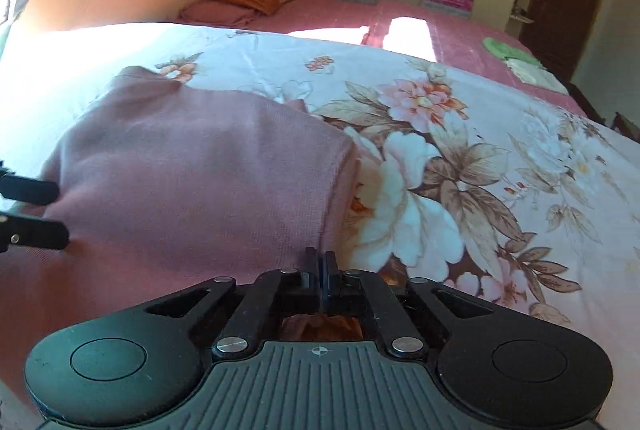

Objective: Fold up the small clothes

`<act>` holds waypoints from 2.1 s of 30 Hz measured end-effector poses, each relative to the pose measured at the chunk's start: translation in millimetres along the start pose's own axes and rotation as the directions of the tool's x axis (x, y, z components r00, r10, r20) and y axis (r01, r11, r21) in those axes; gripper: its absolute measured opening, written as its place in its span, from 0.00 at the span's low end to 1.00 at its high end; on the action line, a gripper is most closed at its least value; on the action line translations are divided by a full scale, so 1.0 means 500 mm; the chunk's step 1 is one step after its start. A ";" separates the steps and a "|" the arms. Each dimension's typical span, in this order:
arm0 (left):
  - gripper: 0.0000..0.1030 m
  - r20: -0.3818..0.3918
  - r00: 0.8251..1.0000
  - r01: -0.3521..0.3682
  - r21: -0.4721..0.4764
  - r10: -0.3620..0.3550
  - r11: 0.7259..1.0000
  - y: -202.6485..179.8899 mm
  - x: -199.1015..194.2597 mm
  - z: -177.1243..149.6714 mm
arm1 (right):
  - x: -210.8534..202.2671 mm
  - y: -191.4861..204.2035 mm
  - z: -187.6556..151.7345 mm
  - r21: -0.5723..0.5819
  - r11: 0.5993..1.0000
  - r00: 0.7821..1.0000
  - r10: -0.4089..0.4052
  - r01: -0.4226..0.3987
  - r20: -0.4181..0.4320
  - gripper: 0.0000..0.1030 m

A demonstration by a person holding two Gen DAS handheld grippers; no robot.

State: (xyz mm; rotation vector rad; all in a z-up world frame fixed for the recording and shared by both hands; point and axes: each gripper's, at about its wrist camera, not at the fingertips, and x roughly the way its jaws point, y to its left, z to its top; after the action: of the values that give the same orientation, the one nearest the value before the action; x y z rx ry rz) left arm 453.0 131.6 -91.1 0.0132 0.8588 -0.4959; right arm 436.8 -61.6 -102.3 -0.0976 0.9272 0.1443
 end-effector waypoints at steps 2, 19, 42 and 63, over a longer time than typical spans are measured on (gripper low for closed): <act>0.50 0.033 0.999 0.021 -0.012 -0.020 1.000 -0.002 -0.039 -0.009 | -0.035 -0.031 -0.017 0.069 0.997 0.999 0.023 -0.025 0.037 0.00; 0.50 0.054 0.987 -0.157 0.096 0.153 0.983 -0.083 -0.107 -0.135 | -0.143 0.042 -0.166 -0.049 0.989 0.987 0.143 -0.140 0.068 0.00; 0.72 0.041 0.944 -0.325 -0.030 0.326 0.945 -0.120 -0.201 -0.253 | -0.283 -0.012 -0.241 0.128 0.990 0.985 0.034 -0.056 0.170 0.00; 1.00 0.305 0.872 -0.349 -0.159 0.382 0.924 -0.478 -0.545 -0.353 | -0.669 0.036 -0.460 0.157 0.984 0.929 0.020 -0.083 0.369 1.00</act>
State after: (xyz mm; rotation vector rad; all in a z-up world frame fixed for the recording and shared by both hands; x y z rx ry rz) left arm 75.3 68.9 35.0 0.0010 0.5286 -0.0893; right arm 54.4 -104.8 28.4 0.1113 0.5644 0.1259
